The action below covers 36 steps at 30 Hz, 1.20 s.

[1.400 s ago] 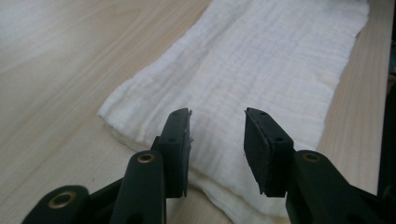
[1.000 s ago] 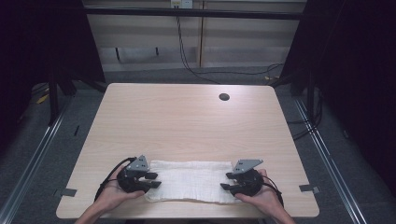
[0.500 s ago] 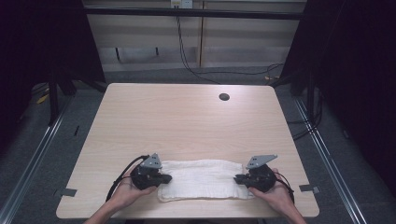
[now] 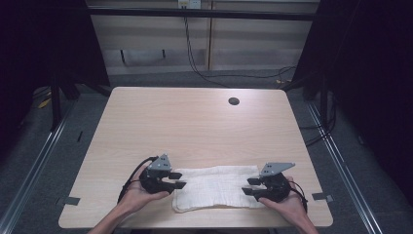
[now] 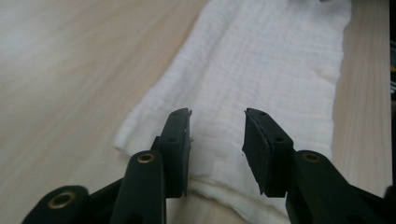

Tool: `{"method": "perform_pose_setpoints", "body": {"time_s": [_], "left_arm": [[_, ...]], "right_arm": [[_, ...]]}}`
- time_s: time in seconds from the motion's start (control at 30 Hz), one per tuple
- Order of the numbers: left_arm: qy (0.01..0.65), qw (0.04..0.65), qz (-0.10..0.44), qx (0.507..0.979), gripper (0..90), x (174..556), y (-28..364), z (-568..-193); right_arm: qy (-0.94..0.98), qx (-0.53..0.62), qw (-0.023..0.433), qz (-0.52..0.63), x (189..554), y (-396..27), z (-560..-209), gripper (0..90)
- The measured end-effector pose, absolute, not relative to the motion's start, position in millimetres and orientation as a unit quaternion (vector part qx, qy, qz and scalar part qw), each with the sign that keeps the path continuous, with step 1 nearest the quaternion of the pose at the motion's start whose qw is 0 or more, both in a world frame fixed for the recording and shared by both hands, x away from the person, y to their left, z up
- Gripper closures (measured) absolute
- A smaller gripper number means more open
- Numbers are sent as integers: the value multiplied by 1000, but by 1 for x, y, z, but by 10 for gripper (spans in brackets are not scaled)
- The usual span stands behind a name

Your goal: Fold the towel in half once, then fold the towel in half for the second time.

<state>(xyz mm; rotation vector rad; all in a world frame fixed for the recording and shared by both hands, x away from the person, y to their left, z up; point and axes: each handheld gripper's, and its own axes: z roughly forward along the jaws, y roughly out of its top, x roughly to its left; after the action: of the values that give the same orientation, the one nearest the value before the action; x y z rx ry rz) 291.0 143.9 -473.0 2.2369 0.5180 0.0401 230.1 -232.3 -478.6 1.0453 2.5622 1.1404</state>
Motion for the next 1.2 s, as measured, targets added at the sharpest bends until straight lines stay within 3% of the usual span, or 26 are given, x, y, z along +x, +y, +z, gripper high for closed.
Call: {"method": "perform_pose_setpoints", "body": {"time_s": [0.1,0.33,0.47,0.67,0.87,1.2], "left_arm": [[240,420,10,875,559,302,155,-471],[249,430,16,868,521,320,160,-466],[237,430,8,871,561,331,157,-465],[247,416,8,875,531,343,152,-465],[258,438,2,861,573,359,147,-468],[253,416,16,873,542,355,152,-476]], "right_arm": [[855,337,68,389,227,-222,-477,555],[854,310,59,413,227,-194,-468,557],[864,286,41,413,230,-171,-468,568],[874,264,20,407,233,-136,-470,522],[885,230,0,406,236,-98,-469,546],[902,181,-32,390,234,-43,-484,579]]}}
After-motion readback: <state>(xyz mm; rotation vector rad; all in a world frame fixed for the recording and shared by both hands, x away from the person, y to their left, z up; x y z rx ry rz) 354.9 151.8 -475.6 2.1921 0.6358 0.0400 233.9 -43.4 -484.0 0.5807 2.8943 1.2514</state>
